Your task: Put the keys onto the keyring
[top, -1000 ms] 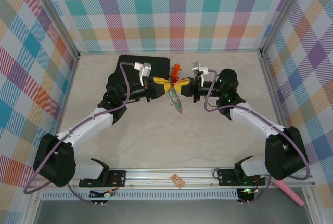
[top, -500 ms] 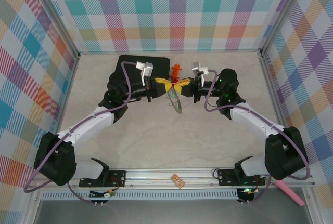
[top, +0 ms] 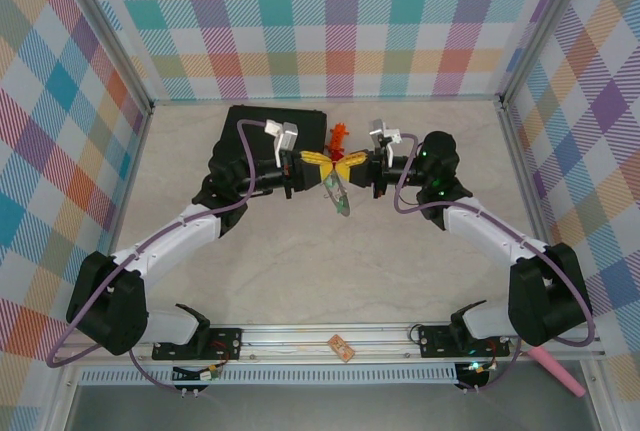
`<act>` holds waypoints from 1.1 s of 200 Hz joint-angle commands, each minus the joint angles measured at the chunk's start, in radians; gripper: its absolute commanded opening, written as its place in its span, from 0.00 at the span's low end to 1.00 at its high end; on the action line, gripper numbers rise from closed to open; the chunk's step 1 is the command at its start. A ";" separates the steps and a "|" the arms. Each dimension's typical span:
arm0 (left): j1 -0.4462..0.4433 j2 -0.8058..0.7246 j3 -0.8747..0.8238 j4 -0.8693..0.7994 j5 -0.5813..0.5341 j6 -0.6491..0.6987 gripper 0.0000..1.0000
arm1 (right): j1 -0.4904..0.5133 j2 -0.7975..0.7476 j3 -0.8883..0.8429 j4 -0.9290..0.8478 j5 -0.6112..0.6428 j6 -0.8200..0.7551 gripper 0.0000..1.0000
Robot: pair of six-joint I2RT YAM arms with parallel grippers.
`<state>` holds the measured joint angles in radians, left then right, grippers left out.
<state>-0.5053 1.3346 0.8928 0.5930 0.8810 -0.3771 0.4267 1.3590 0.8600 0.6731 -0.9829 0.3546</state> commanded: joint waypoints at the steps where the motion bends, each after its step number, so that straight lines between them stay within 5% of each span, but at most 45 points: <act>1: -0.016 0.006 0.008 0.004 0.034 0.007 0.24 | 0.012 0.009 0.035 0.030 -0.050 -0.004 0.00; 52: -0.016 0.012 0.017 -0.012 0.031 0.009 0.13 | 0.020 -0.009 0.028 -0.011 -0.014 -0.050 0.00; 189: -0.015 -0.010 -0.024 -0.018 -0.001 0.027 0.17 | -0.003 -0.020 0.005 0.093 0.039 0.020 0.00; 220: -0.015 -0.020 -0.033 -0.006 -0.014 0.031 0.11 | -0.003 -0.011 0.010 0.092 0.018 0.022 0.00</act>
<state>-0.5129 1.3392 0.8848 0.5816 0.8658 -0.3653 0.4305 1.3594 0.8562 0.6796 -0.9588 0.3614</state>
